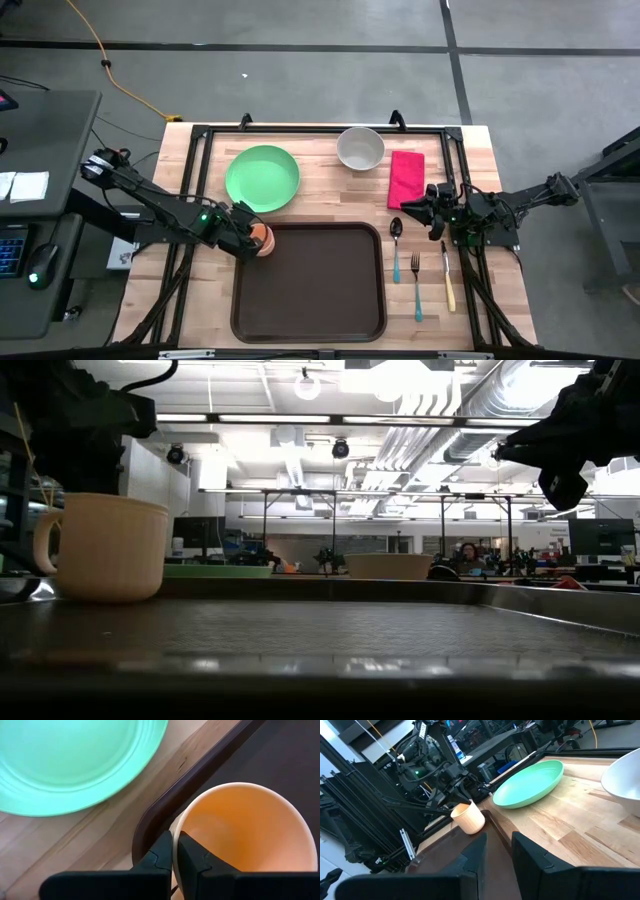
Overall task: Set up tray
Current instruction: Put the orange cup on the brown tray
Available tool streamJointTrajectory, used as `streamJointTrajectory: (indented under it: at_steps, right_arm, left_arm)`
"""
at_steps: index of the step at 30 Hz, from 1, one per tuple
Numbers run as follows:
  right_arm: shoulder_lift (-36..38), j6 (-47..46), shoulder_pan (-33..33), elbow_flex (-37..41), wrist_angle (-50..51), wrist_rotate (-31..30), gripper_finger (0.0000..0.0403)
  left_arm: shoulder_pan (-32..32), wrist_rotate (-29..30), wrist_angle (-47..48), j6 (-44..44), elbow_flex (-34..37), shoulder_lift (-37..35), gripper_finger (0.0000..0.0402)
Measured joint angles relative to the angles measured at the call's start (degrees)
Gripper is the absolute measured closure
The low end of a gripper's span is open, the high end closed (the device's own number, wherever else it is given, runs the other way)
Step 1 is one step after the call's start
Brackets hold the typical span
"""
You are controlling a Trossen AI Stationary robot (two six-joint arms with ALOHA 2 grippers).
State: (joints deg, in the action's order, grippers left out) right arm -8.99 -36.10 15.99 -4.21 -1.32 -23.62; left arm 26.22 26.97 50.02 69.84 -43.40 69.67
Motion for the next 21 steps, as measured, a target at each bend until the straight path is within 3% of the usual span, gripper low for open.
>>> streamJointTrajectory:
  at_steps: [21]
  right_arm:
    - [0.0, 0.0, 0.0, 0.0, 0.0, 0.0, 0.0336]
  left_arm:
    - [0.0, -1.7, 1.2, -0.6, 0.0, 0.0, 0.0334]
